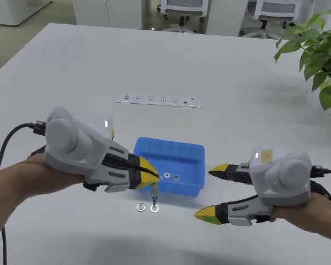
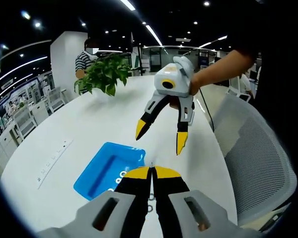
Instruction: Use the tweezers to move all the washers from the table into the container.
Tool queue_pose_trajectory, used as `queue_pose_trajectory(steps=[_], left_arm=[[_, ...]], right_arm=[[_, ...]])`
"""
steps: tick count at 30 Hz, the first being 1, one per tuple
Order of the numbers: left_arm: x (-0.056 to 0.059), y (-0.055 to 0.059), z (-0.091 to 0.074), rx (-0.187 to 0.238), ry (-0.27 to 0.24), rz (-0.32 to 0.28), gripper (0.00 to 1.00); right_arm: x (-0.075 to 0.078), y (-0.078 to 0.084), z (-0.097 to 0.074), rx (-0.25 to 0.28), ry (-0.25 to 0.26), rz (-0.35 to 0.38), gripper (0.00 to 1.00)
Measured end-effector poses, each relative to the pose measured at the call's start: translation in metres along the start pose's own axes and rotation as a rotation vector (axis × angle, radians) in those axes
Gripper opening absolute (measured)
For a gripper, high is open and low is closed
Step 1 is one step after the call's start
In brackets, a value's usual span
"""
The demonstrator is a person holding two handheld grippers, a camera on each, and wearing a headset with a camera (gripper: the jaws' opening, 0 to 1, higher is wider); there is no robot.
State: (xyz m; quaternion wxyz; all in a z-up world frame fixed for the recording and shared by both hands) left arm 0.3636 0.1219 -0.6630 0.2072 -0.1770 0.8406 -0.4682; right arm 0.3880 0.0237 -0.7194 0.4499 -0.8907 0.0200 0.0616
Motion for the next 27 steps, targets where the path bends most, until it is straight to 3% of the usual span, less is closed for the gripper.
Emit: queue_pose_trajectory(steps=[14,27], left_arm=[[0.009,0.008,0.006,-0.014,0.014,0.001,0.05],[0.009,0.011,0.011,-0.012,0.024,0.012,0.05]], right_arm=[[-0.004,0.004,0.002,-0.008,-0.009,0.004,0.63],[-0.008,0.007,0.005,-0.009,-0.020,0.015,0.62]])
Point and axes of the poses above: the centre of the closed fingertips' face, and the gripper's own axes: z roughly forward along the fingers, x roughly to its right, y roughly out of its underside, the point moved 2 cm from there along -z, roughly backward along the fingers, and after that the axes turned 15 degrees about -y, right-handed, at the moved point
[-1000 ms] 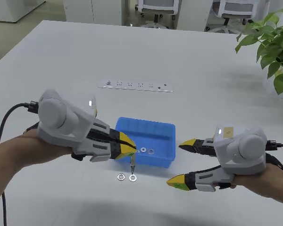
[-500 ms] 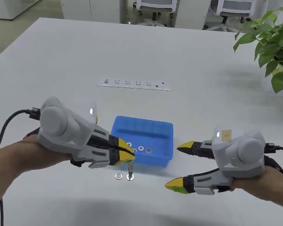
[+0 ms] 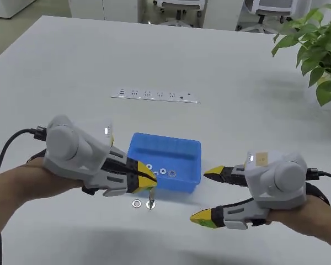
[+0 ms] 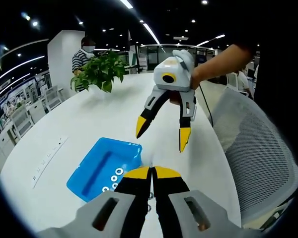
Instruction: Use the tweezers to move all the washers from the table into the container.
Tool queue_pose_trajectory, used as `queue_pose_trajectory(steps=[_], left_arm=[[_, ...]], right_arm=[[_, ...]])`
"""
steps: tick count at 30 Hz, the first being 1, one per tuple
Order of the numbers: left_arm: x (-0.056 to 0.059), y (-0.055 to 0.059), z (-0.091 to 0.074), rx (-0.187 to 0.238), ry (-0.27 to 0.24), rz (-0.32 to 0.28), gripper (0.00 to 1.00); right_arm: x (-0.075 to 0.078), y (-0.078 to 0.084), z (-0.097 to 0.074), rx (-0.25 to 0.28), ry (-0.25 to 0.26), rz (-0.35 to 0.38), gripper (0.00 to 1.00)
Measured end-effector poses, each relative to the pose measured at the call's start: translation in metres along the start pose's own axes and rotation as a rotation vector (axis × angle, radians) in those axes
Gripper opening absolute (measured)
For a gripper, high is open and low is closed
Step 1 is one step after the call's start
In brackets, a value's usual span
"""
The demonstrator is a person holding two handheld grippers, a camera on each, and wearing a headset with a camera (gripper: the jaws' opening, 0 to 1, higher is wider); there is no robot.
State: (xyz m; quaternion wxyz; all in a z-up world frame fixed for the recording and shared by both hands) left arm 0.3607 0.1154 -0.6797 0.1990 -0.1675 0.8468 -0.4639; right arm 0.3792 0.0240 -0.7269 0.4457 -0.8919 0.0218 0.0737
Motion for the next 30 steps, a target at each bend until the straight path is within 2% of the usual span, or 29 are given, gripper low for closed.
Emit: queue_pose_trajectory(steps=[11,22,30], left_arm=[[0.000,0.000,0.003,0.010,0.002,-0.009,0.05],[-0.002,0.003,0.003,-0.015,0.038,0.036,0.05],[-0.001,0.003,0.002,-0.026,0.061,0.044,0.05]], right_arm=[[-0.001,0.000,0.001,-0.003,-0.010,-0.008,0.62],[-0.005,-0.015,0.015,0.018,-0.059,-0.064,0.56],[-0.004,-0.024,0.027,0.024,-0.102,-0.093,0.48]])
Point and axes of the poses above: the centre of the closed fingertips' face, and the gripper's own axes: z roughly forward along the fingers, x roughly to its right, y roughly out of its underside, the point moved 2 cm from there along -z, roughly backward along the fingers, and after that the axes turned 15 degrees about -y, right-handed, at the moved point
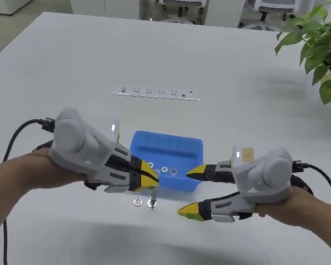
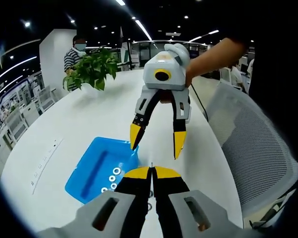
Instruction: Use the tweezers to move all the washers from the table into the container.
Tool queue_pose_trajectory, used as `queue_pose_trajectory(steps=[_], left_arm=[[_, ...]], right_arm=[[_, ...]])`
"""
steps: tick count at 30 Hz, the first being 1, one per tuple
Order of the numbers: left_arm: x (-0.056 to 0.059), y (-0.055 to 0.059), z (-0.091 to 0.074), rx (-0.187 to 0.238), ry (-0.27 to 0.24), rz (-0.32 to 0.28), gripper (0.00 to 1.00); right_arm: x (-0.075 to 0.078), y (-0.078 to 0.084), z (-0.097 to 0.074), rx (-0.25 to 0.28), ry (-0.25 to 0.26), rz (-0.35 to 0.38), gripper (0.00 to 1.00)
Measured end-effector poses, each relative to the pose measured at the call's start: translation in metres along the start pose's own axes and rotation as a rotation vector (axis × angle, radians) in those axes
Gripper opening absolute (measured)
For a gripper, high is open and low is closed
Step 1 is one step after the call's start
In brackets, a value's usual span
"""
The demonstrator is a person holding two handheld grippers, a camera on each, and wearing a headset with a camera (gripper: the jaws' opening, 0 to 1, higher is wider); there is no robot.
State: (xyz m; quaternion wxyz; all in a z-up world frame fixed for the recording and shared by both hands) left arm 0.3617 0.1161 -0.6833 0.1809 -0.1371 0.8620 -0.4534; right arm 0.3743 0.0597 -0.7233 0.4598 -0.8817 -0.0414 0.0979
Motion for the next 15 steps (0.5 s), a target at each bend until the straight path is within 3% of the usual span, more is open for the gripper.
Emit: queue_pose_trajectory(steps=[15], left_arm=[[0.001,0.002,-0.002,-0.019,0.012,0.008,0.05]], right_arm=[[0.001,-0.007,0.032,-0.034,-0.086,-0.061,0.32]])
Point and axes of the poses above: the centre of the closed fingertips' face, and the gripper's own axes: z roughly forward along the fingers, x roughly to its right, y roughly out of its underside, the point moved 2 cm from there along -z, roughly backward along the fingers, and after that the axes turned 15 degrees about -y, right-handed, at the moved point
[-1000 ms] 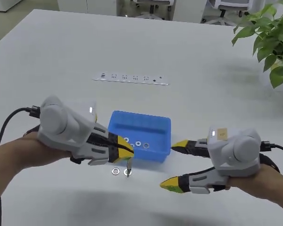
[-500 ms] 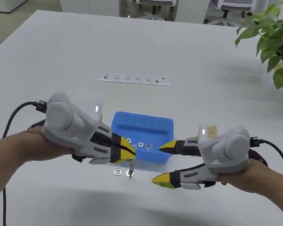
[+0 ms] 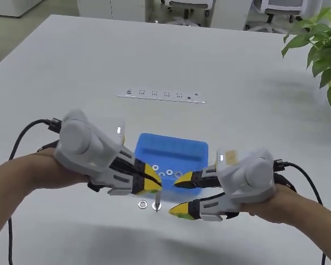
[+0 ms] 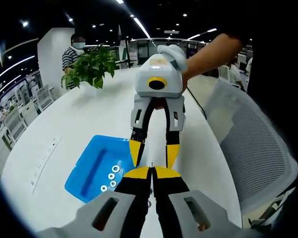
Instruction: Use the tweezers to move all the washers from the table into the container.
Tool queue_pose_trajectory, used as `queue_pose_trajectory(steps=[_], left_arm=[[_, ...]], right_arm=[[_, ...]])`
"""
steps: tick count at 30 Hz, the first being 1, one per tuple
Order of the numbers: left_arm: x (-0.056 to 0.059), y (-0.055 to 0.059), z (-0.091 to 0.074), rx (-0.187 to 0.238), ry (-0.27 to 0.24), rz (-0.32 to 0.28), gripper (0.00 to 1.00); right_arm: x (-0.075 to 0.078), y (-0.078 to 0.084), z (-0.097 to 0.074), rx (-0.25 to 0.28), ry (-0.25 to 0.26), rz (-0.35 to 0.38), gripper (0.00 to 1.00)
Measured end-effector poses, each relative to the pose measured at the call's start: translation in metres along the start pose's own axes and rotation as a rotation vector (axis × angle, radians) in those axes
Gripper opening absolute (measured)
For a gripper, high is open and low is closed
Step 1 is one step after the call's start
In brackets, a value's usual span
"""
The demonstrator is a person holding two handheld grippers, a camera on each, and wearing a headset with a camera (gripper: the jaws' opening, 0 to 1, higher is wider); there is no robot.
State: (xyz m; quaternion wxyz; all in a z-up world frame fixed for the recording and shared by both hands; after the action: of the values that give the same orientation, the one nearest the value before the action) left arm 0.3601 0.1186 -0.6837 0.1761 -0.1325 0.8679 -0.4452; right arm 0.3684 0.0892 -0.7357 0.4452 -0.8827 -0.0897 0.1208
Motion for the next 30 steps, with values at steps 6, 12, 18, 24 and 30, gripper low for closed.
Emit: queue_pose_trajectory(steps=[6,12,18,24,30], left_arm=[[-0.001,0.001,0.000,-0.005,0.001,0.000,0.05],[0.001,-0.002,0.002,-0.007,0.005,0.001,0.05],[0.001,-0.004,0.004,-0.010,0.012,0.005,0.05],[0.001,-0.003,0.005,-0.012,0.014,0.004,0.05],[0.001,-0.002,0.006,-0.012,0.014,0.003,0.05]], right_arm=[[0.003,0.000,0.012,-0.030,-0.024,-0.034,0.27],[0.006,-0.002,0.020,-0.043,-0.037,-0.048,0.22],[0.011,-0.003,0.026,-0.060,-0.046,-0.053,0.16],[0.007,0.000,0.031,-0.089,-0.072,-0.065,0.12],[0.006,0.002,0.033,-0.103,-0.077,-0.084,0.10]])
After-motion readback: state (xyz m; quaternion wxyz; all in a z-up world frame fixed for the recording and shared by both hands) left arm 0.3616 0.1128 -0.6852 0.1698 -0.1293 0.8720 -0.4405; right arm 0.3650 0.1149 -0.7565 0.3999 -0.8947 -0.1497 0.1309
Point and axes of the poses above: the centre of the closed fingertips' face, and the gripper's own axes: z roughly forward along the fingers, x roughly to its right, y roughly out of its underside, the point moved 2 cm from there along -z, roughly backward along the fingers, and after that the axes turned 15 degrees about -y, right-handed, at the moved point
